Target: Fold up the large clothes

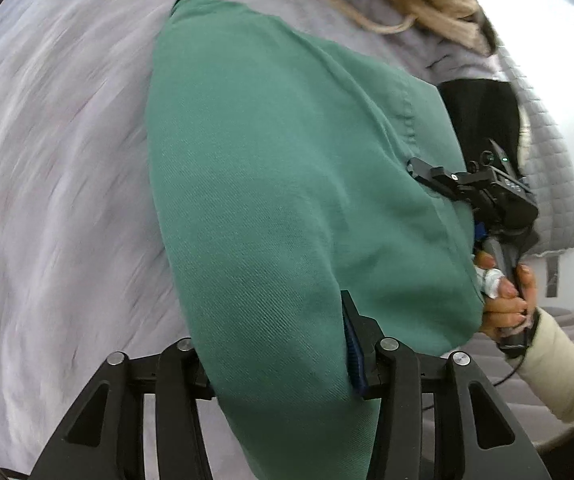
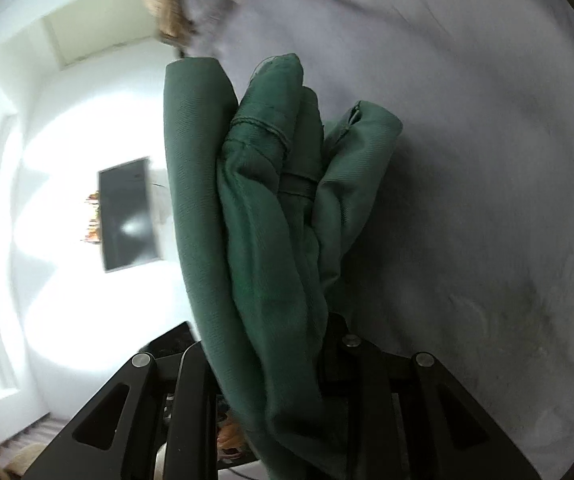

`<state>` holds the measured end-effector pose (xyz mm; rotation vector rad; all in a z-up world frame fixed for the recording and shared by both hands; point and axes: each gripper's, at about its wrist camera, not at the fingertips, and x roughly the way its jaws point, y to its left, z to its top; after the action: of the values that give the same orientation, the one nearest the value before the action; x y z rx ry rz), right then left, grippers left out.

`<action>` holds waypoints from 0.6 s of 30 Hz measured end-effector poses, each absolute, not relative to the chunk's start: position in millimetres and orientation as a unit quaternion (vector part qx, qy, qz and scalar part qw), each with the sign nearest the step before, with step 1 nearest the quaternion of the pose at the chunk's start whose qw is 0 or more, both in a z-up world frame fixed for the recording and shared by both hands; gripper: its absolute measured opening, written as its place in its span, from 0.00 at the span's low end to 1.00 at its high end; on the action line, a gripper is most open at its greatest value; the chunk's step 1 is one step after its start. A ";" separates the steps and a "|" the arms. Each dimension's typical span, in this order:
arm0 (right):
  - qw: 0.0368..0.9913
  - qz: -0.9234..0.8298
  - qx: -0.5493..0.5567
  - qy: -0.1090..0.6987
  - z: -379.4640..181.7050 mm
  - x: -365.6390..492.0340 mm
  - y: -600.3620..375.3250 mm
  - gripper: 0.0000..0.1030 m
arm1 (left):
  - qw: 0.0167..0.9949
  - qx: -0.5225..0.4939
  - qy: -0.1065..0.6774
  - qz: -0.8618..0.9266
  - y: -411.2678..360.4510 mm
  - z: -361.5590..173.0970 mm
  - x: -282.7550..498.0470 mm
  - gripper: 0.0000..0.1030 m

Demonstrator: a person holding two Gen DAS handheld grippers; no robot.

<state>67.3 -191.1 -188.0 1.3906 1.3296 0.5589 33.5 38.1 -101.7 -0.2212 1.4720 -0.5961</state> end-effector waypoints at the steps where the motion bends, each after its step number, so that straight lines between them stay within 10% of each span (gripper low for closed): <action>1: 0.542 0.218 0.576 0.572 -194.6 66.1 -187.7 0.27 | 0.697 -0.091 0.666 -0.249 44.5 -111.2 28.8 0.49; 8: 0.621 0.093 0.471 0.619 -174.2 76.2 -220.9 0.52 | 0.710 -0.043 0.655 -0.254 68.1 -105.4 5.3 0.61; 18: 0.677 0.148 0.353 0.629 -92.3 62.1 -193.8 0.29 | 0.754 0.000 0.631 -0.183 103.2 -76.1 -32.9 0.61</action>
<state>62.1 -193.8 -92.3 0.7930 1.4141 0.3329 -32.9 103.2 -76.1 0.0003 1.3772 -0.3998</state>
